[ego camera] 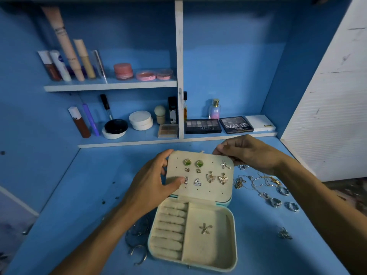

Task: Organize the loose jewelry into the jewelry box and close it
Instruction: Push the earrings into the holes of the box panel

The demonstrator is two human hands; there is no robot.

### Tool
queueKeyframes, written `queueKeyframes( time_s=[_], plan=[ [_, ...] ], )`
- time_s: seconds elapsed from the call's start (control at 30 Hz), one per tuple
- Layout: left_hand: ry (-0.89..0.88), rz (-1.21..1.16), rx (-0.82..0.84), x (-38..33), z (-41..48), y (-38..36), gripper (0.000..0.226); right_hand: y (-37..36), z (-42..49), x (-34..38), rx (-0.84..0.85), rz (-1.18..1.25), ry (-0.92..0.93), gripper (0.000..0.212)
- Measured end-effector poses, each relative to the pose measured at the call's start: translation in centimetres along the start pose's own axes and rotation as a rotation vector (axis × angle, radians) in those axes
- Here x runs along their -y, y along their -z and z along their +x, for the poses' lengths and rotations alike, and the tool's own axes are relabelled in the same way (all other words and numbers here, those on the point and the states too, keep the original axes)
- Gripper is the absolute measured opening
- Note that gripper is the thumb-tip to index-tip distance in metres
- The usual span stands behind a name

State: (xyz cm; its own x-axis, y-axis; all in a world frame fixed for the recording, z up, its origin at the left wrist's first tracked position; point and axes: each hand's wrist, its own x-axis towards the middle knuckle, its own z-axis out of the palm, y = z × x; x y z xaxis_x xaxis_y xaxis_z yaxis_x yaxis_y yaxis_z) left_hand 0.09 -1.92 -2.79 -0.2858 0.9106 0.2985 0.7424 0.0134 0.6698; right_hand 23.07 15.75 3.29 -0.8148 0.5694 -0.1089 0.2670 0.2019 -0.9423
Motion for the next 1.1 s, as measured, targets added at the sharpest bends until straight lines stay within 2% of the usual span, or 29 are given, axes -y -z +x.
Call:
queueKeyframes(
  time_s=[0.3,0.4,0.5,0.6,0.7,0.9,1.1],
  plan=[
    [0.080,0.065,0.052,0.3,0.1,-0.3,0.072,-0.2,0.9,-2.4,-0.102,-0.232,-0.025,0.019],
    [0.018,0.162,0.001,-0.1,-0.6,-0.1,0.063,-0.5,1.2,-2.9,-0.121,-0.306,-0.025,0.019],
    [-0.078,0.175,-0.012,-1.3,-1.3,0.2,0.044,-0.7,1.3,-3.6,-0.135,-0.336,-0.026,0.020],
    [-0.170,0.136,0.082,-3.2,-2.0,0.2,0.026,-0.8,1.2,-3.9,-0.152,-0.331,-0.028,0.020],
    [-0.262,0.129,0.209,-4.8,-2.5,-0.3,0.016,-0.9,1.2,-3.9,-0.171,-0.336,-0.032,0.019],
    [-0.313,0.197,0.465,-5.7,-3.1,-1.3,0.019,-1.9,0.7,-4.2,-0.220,-0.349,-0.008,0.018],
    [-0.306,0.232,0.542,-5.8,-3.2,-1.1,0.028,-2.0,0.4,-4.2,-0.229,-0.357,0.000,0.020]
  ],
)
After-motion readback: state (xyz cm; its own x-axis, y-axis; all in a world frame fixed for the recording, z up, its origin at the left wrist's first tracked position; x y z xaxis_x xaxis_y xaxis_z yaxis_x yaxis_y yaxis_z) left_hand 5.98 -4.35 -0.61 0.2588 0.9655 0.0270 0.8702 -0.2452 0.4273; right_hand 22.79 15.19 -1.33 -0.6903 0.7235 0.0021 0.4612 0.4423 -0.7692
